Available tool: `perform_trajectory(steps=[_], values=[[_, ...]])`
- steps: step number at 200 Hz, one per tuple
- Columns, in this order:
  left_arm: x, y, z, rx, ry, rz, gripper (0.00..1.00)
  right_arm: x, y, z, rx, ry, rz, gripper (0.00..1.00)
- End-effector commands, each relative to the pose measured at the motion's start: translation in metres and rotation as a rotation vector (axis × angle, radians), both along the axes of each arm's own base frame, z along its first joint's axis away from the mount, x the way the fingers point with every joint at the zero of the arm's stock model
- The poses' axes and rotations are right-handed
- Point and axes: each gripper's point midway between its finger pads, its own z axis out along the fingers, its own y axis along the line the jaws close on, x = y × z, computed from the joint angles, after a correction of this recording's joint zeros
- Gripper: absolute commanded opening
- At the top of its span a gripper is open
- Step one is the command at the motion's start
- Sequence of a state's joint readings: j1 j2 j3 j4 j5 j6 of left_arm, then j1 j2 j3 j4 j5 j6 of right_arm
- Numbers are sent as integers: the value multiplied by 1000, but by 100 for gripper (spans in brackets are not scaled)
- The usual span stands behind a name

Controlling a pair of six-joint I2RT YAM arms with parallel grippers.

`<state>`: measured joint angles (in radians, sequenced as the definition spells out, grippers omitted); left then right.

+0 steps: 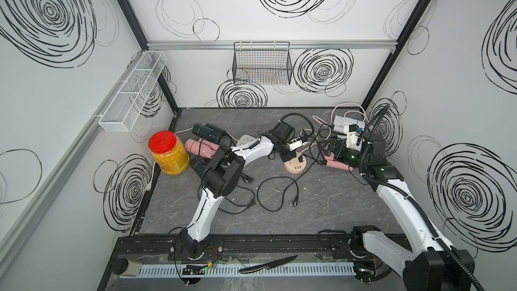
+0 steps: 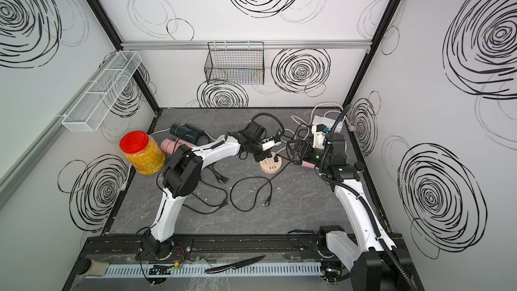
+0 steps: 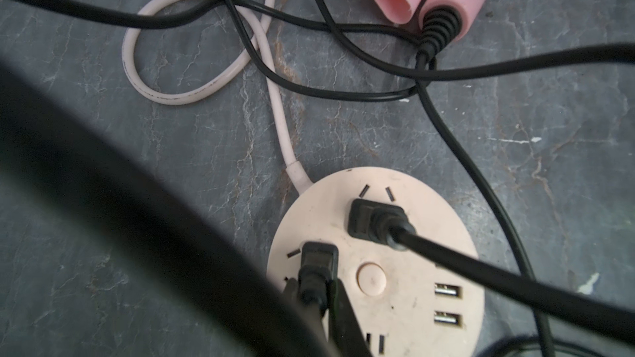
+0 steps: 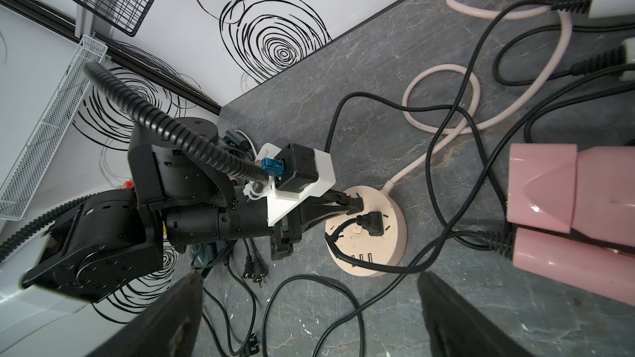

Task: Charge the blow dryers
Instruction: Insert the plug into the socket.

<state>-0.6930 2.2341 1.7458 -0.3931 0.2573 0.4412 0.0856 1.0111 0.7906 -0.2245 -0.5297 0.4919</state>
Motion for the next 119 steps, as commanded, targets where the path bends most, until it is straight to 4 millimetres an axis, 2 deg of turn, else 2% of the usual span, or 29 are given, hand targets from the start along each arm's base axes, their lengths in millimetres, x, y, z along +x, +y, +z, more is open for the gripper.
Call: perform_trajectory(steps=[1, 10, 25, 48, 56, 65, 76, 90, 99, 108, 112, 119], values=[[-18, 16, -15, 91, 94, 43, 8, -1, -1, 6, -3, -29, 4, 100], [-17, 12, -8, 81, 87, 38, 14, -1, -1, 7, -3, -33, 6, 100], [-18, 7, -4, 75, 84, 21, 16, -1, -1, 7, -4, -32, 6, 100], [-19, 5, -4, 83, 85, 10, 25, -2, -1, 9, -7, -37, 7, 100], [-19, 4, -2, 78, 84, 9, 31, -2, -1, 8, -8, -35, 7, 100], [-19, 2, 0, 70, 78, 11, 42, -2, -1, 9, -8, -38, 6, 100], [-17, -1, 8, 41, 64, 15, 48, -3, -1, 10, -8, -41, 7, 100], [-13, -6, 24, -4, 38, 25, 64, -3, -1, 10, -9, -40, 9, 100], [-9, -8, 36, -29, 17, 40, 71, -3, -1, 11, -7, -43, 11, 100], [-6, -9, 46, -50, -2, 53, 74, -3, -1, 12, -8, -45, 11, 100], [-5, -9, 51, -58, -11, 60, 78, -3, -1, 12, -7, -45, 12, 100], [-3, -8, 58, -67, -25, 70, 80, -4, -1, 13, -8, -46, 13, 100]])
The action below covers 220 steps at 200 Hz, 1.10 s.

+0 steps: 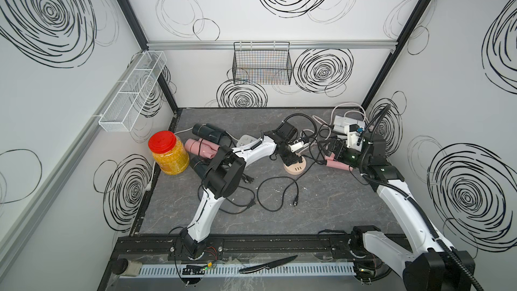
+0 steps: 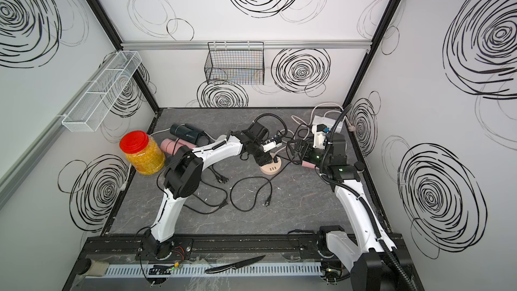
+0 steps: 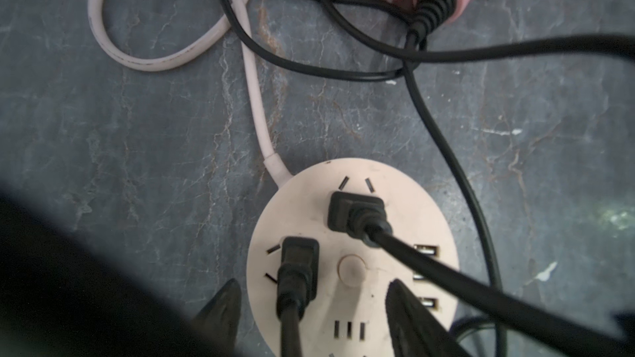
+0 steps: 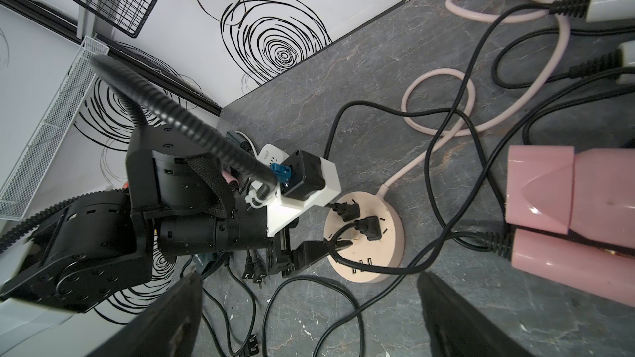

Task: Charge the blow dryers
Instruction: Insert the plug into the socket, then pick up the plug from the center of the board.

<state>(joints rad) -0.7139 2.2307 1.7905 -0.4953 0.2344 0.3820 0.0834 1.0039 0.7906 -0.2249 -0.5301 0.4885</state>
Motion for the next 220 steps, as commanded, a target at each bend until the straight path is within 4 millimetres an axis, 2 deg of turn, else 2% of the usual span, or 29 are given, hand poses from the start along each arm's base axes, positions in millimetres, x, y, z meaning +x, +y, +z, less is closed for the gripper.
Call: perform_trajectory(steps=[1, 15, 20, 52, 63, 64, 81, 106, 117, 136, 146, 170, 189, 198, 211, 220], values=[[9, -8, 54, -100, -90, 35, 81, -3, 0, 11, -7, -39, 14, 100], [11, -3, 65, -107, -110, 67, 85, -6, 0, 13, -15, -42, 21, 100], [10, 0, 67, -109, -111, 81, 90, -7, 1, 14, -18, -46, 27, 100], [-5, 21, 87, -180, -117, 183, 95, -16, 2, 19, -64, -69, 41, 100], [-15, 30, 92, -209, -107, 227, 100, -20, 3, 19, -81, -69, 44, 100], [-16, 31, 97, -218, -110, 231, 99, -20, 4, 19, -83, -69, 46, 100], [-35, 42, 106, -280, -74, 298, 99, -27, 8, 17, -125, -66, 49, 98], [-71, 53, 106, -350, 16, 347, 99, -41, 21, 8, -199, -45, 73, 93], [-85, 55, 108, -391, 54, 364, 99, -49, 25, 0, -228, -15, 79, 90], [-112, 64, 97, -439, 140, 380, 99, -64, 34, -15, -228, 39, 115, 82], [-119, 70, 96, -486, 151, 408, 99, -72, 42, -24, -223, 62, 142, 79], [-137, 89, 77, -501, 166, 501, 100, -86, 54, -55, -214, 131, 165, 72], [-163, 83, 67, -468, 162, 462, 97, -89, 60, -84, -138, 203, 141, 63], [-173, 79, 62, -448, 168, 447, 96, -89, 65, -96, -87, 225, 138, 63], [-180, 76, 52, -427, 185, 443, 94, -86, 65, -111, -53, 256, 106, 63], [-182, 73, 47, -424, 199, 443, 93, -79, 59, -122, -46, 283, 42, 62]])
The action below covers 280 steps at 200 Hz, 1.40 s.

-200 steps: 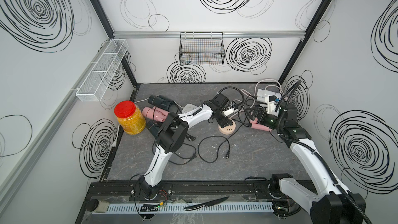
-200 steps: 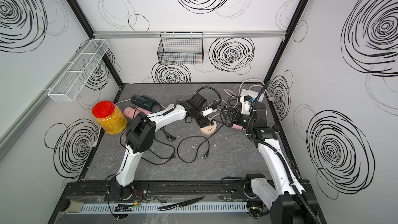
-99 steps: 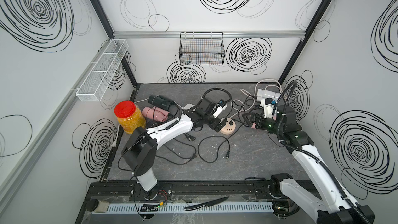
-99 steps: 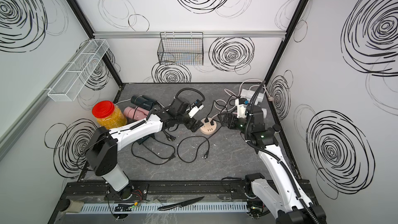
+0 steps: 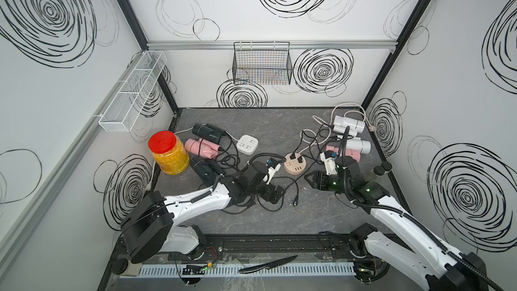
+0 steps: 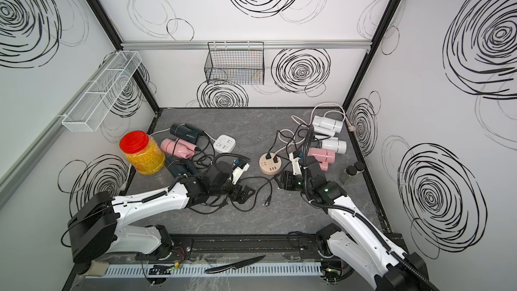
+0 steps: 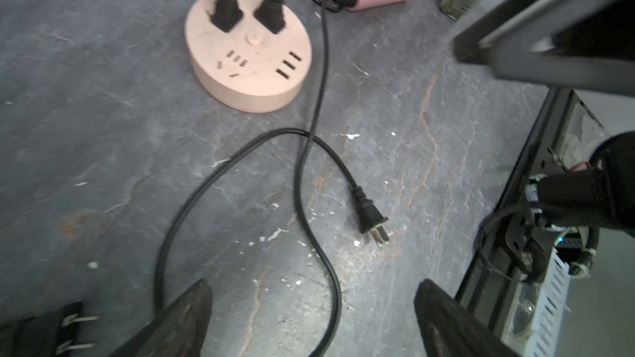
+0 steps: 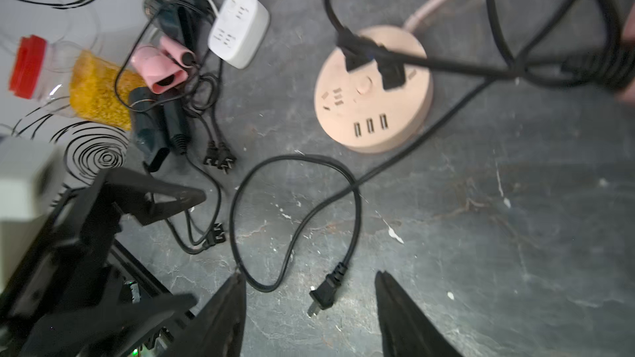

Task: Charge the blow dryers
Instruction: Pick up the plug from the center of the board.

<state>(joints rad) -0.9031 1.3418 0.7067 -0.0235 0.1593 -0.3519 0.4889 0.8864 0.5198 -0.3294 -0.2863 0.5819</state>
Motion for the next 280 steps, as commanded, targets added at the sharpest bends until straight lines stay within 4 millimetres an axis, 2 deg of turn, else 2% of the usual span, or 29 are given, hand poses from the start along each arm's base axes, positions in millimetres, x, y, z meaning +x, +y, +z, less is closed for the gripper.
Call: perform_trajectory(steps=[1, 26, 53, 89, 141, 179, 242, 280], values=[[2, -12, 5, -57, -12, 36, 93, 17, 1, -8, 95, 23, -129, 62], [2, -24, 0, -46, -33, 36, 93, 33, -12, -33, 179, 110, -245, 59], [4, -33, -3, -50, -38, 64, 91, 53, -16, -44, 241, 177, -271, 56], [6, -42, -8, -46, -42, 66, 91, 72, -7, -53, 293, 195, -285, 51], [10, -42, -15, -32, -46, 71, 90, 81, -4, -56, 302, 184, -285, 48], [13, -44, -12, -48, -53, 84, 90, 83, -5, -64, 291, 195, -293, 39], [11, -45, -12, -51, -54, 83, 90, 93, -1, -69, 308, 179, -293, 30], [9, -45, -14, -47, -49, 82, 90, 95, -1, -73, 310, 180, -298, 19]])
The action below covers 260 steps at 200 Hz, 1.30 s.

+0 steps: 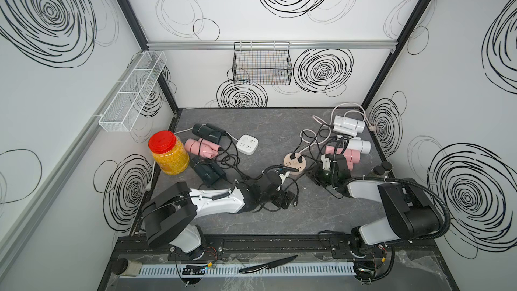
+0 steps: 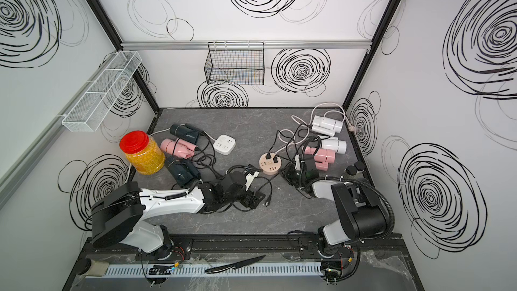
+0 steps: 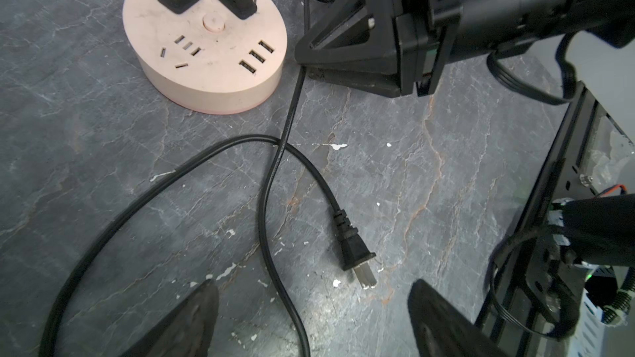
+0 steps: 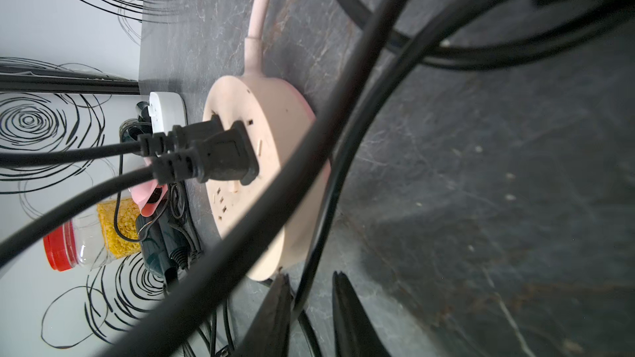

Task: Charge the blow dryers
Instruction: Pick up the plug from the center of the board.

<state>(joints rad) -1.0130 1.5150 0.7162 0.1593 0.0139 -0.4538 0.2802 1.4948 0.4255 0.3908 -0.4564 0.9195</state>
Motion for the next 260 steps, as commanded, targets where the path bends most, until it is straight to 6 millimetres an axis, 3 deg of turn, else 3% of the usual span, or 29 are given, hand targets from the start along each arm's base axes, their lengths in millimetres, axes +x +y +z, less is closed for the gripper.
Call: perform_trajectory(steps=[1, 47, 76, 122, 163, 209, 260], values=[[6, -11, 14, -50, -27, 16, 90, 12, 5, 12, 22, -51, -2, 19], [0, -17, 10, -33, -23, -7, 89, -7, -10, 14, -17, -49, -39, 5], [-3, -19, 13, -28, -18, -7, 88, -28, -20, 22, -56, -57, -48, 5], [7, -5, 22, -52, -12, 54, 83, -63, -23, 33, -97, -63, -36, 7], [7, -6, 20, -38, 10, 45, 81, -90, -27, 21, -128, -2, -35, 8], [11, -5, 25, -38, 5, 64, 78, -103, -36, 14, -221, 31, -36, 12], [23, 11, 33, -96, 5, 118, 78, -106, -24, 42, -281, -55, 7, 12]])
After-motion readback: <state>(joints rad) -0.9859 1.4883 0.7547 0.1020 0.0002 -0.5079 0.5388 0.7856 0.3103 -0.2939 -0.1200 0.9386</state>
